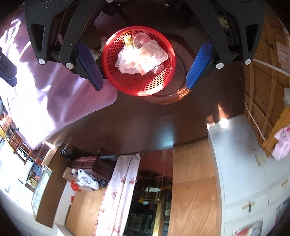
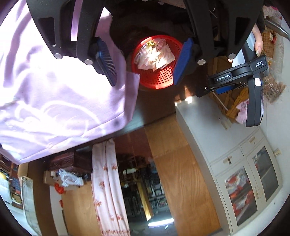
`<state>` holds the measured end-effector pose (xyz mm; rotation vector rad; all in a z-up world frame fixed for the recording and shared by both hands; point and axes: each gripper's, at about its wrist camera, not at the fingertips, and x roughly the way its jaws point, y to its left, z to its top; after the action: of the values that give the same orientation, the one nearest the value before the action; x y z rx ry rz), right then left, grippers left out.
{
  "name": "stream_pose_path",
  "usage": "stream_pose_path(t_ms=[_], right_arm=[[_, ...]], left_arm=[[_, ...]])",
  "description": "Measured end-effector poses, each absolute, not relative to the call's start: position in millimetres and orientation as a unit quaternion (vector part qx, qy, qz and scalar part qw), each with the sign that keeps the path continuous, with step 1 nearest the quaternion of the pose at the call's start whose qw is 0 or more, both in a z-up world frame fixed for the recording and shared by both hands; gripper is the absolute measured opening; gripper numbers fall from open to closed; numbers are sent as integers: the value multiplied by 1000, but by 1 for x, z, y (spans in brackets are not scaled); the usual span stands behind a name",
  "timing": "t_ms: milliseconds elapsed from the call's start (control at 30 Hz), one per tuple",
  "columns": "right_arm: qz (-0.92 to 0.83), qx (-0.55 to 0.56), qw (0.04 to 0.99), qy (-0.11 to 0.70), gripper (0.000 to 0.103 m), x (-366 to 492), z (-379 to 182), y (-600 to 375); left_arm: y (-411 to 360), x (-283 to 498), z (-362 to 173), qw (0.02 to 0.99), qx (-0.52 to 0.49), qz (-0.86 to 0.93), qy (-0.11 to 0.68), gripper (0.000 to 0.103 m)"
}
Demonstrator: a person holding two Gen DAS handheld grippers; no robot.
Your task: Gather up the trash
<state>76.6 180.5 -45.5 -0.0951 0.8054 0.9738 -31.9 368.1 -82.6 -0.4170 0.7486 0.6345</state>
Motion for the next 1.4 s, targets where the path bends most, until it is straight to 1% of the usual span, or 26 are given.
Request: stream_pose_path(t_ms=[100, 167, 400, 467, 500, 667, 800, 1067, 1267, 1400], right_arm=[[455, -33, 814, 359, 70, 73, -35, 161], [455, -25, 819, 347, 76, 71, -28, 149], [470, -1, 820, 325, 81, 66, -10, 116], [473, -3, 821, 319, 89, 62, -5, 112], [472, -4, 822, 318, 90, 60, -3, 111], [472, -25, 815, 334, 91, 52, -2, 117], [461, -42, 813, 354, 91, 45, -10, 131], [423, -83, 811, 395, 91, 36, -49, 178], [404, -101, 809, 415, 91, 37, -77, 202], [398, -126, 803, 425, 91, 35, -95, 215]], left_arm=[[346, -33, -63, 869, -172, 308, 347, 92], [332, -34, -51, 873, -158, 311, 340, 92], [290, -52, -19, 877, -124, 342, 314, 96], [283, -59, -16, 873, -121, 355, 312, 96], [280, -63, -16, 871, -120, 358, 314, 96], [278, -80, -30, 858, -120, 386, 316, 96], [294, -84, -47, 856, -134, 376, 329, 96], [329, -92, -84, 844, -168, 372, 349, 96], [339, -83, -110, 824, -160, 393, 376, 96], [350, -82, -124, 814, -179, 394, 388, 96]])
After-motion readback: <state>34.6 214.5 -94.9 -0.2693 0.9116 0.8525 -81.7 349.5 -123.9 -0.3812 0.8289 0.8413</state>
